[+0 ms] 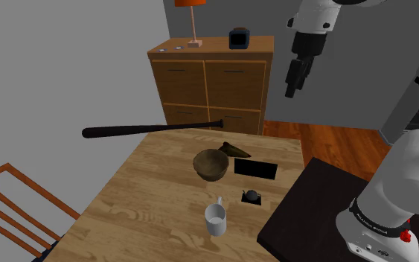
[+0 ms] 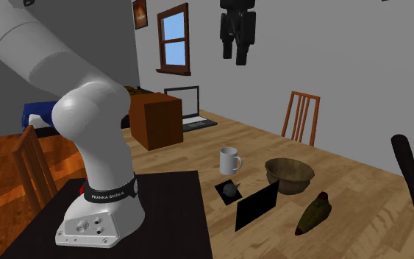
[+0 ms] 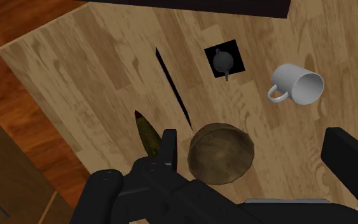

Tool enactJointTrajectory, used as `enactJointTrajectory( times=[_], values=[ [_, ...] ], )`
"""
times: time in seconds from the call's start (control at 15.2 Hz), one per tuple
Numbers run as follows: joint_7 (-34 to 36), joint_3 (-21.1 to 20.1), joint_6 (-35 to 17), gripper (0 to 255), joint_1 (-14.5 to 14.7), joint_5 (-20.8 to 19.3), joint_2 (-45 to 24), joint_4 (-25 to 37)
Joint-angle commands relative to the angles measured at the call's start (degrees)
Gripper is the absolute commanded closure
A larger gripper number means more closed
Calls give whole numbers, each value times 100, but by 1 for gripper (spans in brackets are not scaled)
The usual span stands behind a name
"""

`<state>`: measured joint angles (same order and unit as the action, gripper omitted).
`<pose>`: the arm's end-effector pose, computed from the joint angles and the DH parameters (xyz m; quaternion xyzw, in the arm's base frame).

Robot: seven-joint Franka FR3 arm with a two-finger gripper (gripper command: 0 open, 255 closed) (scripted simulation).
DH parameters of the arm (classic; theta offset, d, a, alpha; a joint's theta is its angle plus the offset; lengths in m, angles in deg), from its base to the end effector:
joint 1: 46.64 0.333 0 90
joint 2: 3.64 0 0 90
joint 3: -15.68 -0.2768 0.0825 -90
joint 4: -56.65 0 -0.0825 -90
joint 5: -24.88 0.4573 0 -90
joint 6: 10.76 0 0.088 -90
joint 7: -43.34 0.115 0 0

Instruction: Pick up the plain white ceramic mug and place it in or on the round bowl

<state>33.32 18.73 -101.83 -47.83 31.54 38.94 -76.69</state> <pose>0.4202 -0.0201 0.5553 -0.9955 -0.0563 -0.0112 0.0752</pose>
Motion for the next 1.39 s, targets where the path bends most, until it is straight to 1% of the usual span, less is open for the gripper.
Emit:
enactJointTrajectory(
  times=[0.0, 0.33, 0.66, 0.99, 1.32],
  values=[
    [0, 0, 0, 0, 0, 0, 0, 0],
    [648, -607, -760, 0, 123, 281, 108, -740],
    [1301, -1256, -1582, 0, 285, 585, -48, -1281],
    [1977, -1944, -2477, 0, 435, 850, -506, -1604],
    [2714, -2675, -3424, 0, 481, 968, -1268, -1690]
  ],
)
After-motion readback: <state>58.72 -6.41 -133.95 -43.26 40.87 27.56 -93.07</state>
